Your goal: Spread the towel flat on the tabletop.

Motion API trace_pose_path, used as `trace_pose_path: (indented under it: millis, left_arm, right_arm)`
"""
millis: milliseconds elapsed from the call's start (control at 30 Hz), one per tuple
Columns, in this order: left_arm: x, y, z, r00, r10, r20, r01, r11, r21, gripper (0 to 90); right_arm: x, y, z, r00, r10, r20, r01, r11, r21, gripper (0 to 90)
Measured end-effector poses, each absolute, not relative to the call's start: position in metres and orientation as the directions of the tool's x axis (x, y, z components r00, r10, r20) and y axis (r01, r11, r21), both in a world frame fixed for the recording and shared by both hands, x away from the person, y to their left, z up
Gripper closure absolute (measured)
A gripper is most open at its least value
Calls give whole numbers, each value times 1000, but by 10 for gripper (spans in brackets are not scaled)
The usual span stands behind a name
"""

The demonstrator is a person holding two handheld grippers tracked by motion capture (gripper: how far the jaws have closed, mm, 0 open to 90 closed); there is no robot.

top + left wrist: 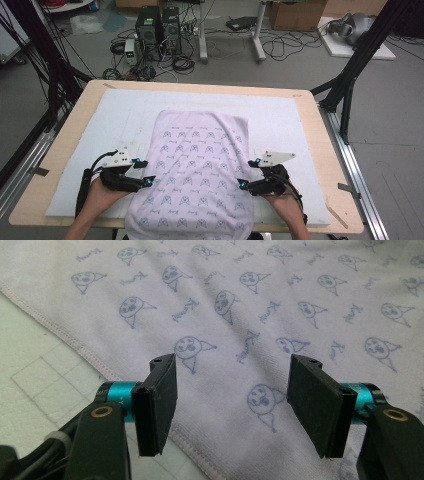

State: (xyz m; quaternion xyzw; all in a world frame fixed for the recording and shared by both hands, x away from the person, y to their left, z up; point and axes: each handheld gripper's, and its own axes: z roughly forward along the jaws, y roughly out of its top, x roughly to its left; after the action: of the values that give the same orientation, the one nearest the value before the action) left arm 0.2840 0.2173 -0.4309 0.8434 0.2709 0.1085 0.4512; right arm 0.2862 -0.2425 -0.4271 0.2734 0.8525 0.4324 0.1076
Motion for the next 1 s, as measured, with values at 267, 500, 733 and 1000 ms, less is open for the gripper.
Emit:
trace_pose_path:
  millis: [267,500,733,1000]
  left_arm:
    - [285,217,-431,831,553,-57,358,-453,816,371]
    - [284,217,-431,831,553,-55,357,-456,815,371]
    - [284,219,-431,829,557,-54,358,-453,816,371]
    - [283,216,-430,828,560,-46,355,-458,815,367]
  right_arm:
    - [285,-240,-427,-833,551,51,368,484,794,233]
    - [287,-238,-428,-834,550,55,371,484,792,229]
    - [288,-234,-428,-841,539,52,367,497,786,228]
    - [287,-232,-428,-847,529,50,362,507,782,218]
